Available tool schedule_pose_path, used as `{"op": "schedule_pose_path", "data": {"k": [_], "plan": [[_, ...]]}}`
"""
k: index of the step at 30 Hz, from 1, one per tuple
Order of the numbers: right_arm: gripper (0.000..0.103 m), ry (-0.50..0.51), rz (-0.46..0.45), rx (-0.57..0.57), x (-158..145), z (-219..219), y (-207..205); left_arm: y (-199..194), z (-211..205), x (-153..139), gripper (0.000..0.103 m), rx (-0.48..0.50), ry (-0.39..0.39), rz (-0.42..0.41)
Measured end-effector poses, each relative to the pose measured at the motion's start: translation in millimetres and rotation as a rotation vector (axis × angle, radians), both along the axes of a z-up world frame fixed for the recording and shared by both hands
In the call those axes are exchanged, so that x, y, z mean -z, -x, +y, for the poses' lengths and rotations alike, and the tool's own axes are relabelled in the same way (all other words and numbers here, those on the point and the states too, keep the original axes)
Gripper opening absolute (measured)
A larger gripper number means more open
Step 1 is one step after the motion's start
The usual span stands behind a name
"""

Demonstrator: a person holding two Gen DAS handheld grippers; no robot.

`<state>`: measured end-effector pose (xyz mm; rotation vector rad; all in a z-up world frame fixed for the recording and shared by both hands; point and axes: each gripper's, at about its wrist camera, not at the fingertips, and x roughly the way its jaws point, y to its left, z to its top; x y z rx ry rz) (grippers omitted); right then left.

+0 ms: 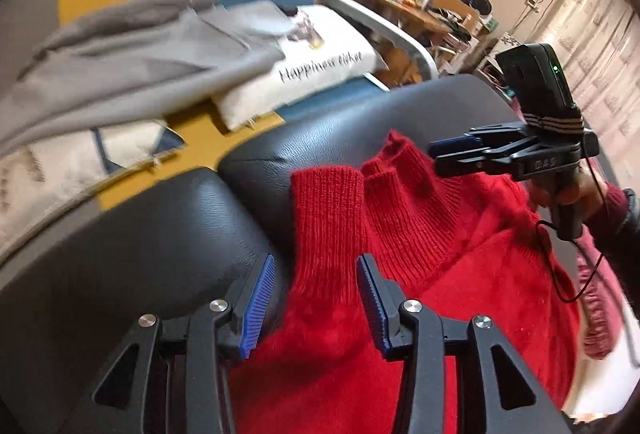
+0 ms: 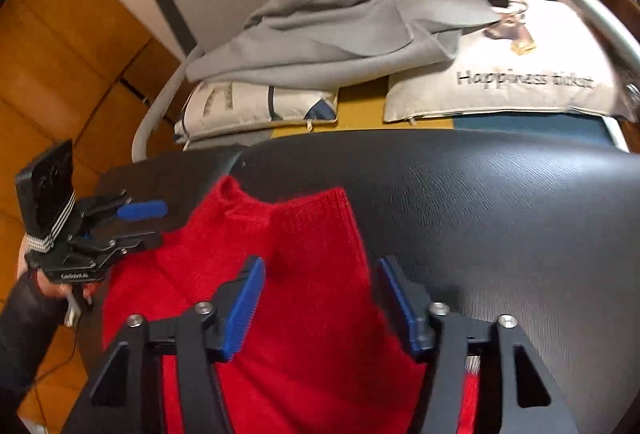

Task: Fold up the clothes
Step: 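Grasp the sweater hem with both grippers and lift it, then fold the hem up over the sweater body and open both grippers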

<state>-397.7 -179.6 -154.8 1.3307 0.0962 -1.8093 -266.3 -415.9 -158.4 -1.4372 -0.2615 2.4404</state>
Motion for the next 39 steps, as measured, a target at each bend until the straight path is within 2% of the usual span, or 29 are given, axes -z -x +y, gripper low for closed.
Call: {"op": "schedule_pose_path", "data": {"k": [3,4,8,9,10,11,13,18,22,27,29,34,37,39], "plan": [[0.053,0.006,-0.014,-0.043,8,-6,9,15,5,10,0.044,0.029,0.018,-0.005],[0.049,0.023,-0.018,-0.056,8,-6,10,17,7,11,0.044,0.041,0.017,-0.009],[0.036,-0.029,0.031,-0.129,10,-23,5,28,10,17,0.045,0.048,-0.011,-0.04],[0.02,-0.029,0.021,-0.129,10,-24,7,28,6,17,0.043,0.032,-0.027,-0.048],[0.015,-0.028,0.01,-0.128,10,-25,8,29,2,17,0.033,0.016,-0.044,-0.056],[0.015,-0.029,0.01,-0.125,10,-25,9,30,-3,17,0.021,0.0,-0.06,-0.064],[0.014,-0.032,0.022,-0.128,8,-24,5,21,-3,9,0.006,-0.021,-0.082,-0.027],[0.014,0.033,0.038,-0.098,-9,-14,-5,-2,-3,-14,0.006,-0.071,-0.134,0.069],[0.014,0.074,0.085,-0.101,-35,-1,-32,-40,14,-40,0.006,-0.037,-0.147,0.165],[0.014,0.122,0.13,-0.103,-57,28,-87,-87,37,-43,0.006,-0.016,-0.073,0.195],[0.014,0.125,0.14,-0.099,-53,39,-107,-106,46,-44,0.006,-0.008,-0.043,0.206],[0.014,0.105,0.108,-0.056,-21,64,-146,-129,67,-17,0.007,0.0,0.063,0.156],[0.015,0.092,0.099,-0.042,-10,70,-154,-139,64,-14,0.008,-0.002,0.073,0.142],[0.019,0.083,0.097,-0.039,-8,74,-158,-146,62,-12,0.008,-0.004,0.079,0.133]]}}
